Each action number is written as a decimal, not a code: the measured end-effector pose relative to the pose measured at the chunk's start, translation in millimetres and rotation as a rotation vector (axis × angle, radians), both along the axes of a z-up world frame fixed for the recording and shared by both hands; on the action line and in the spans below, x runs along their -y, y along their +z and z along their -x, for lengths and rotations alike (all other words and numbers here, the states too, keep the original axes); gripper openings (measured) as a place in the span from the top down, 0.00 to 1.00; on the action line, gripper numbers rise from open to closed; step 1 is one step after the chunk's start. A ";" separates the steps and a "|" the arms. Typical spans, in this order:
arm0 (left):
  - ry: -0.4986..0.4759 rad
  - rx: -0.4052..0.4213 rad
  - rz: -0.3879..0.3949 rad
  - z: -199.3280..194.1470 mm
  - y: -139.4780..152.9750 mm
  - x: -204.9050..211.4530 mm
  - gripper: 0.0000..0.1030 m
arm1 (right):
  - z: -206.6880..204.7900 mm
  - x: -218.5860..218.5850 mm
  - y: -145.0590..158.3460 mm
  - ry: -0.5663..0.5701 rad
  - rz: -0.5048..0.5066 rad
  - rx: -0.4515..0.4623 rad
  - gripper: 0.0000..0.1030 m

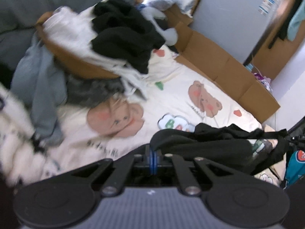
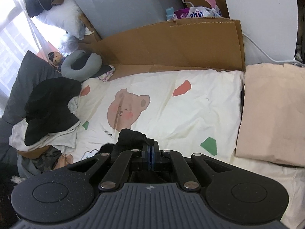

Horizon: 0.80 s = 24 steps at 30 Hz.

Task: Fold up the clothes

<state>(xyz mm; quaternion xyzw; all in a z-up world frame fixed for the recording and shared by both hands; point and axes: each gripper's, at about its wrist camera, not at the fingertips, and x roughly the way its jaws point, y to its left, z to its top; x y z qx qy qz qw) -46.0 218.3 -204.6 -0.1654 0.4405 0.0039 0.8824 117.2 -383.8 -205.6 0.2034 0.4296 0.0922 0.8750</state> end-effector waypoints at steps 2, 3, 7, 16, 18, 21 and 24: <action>0.002 -0.027 0.005 9.9 -4.5 -0.1 0.99 | -0.2 -2.5 0.1 0.002 -0.005 -0.002 1.00; 0.003 -0.046 0.008 13.5 -7.2 1.4 0.99 | -0.4 -3.7 -0.3 0.002 -0.008 -0.002 1.00; 0.018 -0.124 0.050 23.0 -21.5 5.6 0.99 | 0.1 -5.0 -3.9 -0.017 -0.022 -0.001 1.00; -0.038 -0.235 0.085 26.0 -46.5 29.5 0.98 | 20.0 18.8 -4.6 -0.112 -0.032 -0.004 1.00; -0.020 -0.251 0.079 26.8 -48.2 26.7 0.98 | 26.8 25.4 -3.8 -0.127 -0.027 -0.006 1.00; 0.015 -0.259 0.062 27.5 -47.2 16.8 0.98 | 33.5 34.9 -4.1 -0.143 -0.015 -0.013 1.00; 0.020 -0.258 0.048 22.1 -42.0 10.0 0.98 | 38.9 41.0 -5.6 -0.154 -0.006 -0.018 1.00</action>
